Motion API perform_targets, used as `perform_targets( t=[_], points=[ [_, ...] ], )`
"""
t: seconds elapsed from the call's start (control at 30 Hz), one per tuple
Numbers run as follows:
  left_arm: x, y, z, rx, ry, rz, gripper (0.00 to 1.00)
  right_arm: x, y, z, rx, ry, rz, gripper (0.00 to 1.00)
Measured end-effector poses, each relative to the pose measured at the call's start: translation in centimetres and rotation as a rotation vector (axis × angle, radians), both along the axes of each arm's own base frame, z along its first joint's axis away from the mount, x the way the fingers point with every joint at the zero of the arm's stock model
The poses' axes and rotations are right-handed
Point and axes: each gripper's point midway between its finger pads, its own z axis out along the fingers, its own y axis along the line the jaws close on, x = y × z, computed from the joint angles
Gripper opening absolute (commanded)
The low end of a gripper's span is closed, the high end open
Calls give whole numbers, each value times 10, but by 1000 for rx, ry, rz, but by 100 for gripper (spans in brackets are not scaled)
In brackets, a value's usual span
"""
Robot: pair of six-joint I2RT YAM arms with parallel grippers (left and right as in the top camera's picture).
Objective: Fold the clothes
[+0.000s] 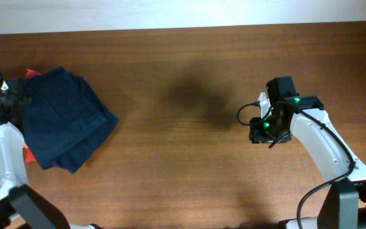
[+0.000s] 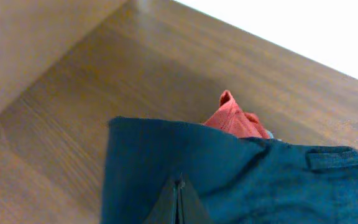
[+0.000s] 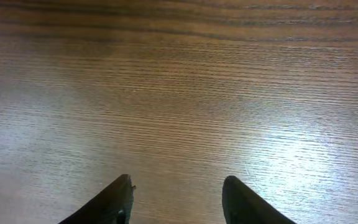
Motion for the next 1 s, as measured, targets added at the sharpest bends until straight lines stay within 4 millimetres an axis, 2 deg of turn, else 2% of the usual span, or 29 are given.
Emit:
perform_targets(
  t=[0.2,0.33,0.4,0.57,0.63,0.7,0.77,0.83,0.87,0.9,0.93,0.97,1.0],
  points=[
    [11,16,-59,-22,88,33,1,-6,0,-1,-2,25,1,51],
    [10,32,-93,-36,127,67,1,-10,-1,-1,-3,40,1,52],
    [7,39,-105,-45,145,86,1,-10,-1,-1,-3,42,1,52],
    [6,48,-123,-61,162,107,10,-10,-1,-1,-3,42,2,52],
    [7,50,-123,-61,158,106,21,-10,-1,-1,-3,42,1,52],
    [8,51,-122,-61,148,109,24,-10,-1,-1,-3,43,1,52],
    [8,51,-121,-62,144,103,38,-10,-1,-1,-3,43,1,52],
    [9,52,-119,-65,136,99,42,-10,-1,-1,-3,43,0,52],
    [9,51,-116,-69,128,97,47,-10,-1,-1,-3,43,1,52],
    [10,50,-113,-71,119,92,62,-10,-1,-1,-3,43,0,52],
    [11,48,-107,-70,109,77,84,-10,-1,-1,-3,43,0,52],
    [13,46,-100,-72,93,68,99,-10,-1,-1,-3,43,1,53],
    [14,45,-92,-72,75,60,99,-10,-1,-1,-3,43,1,56]
  ],
)
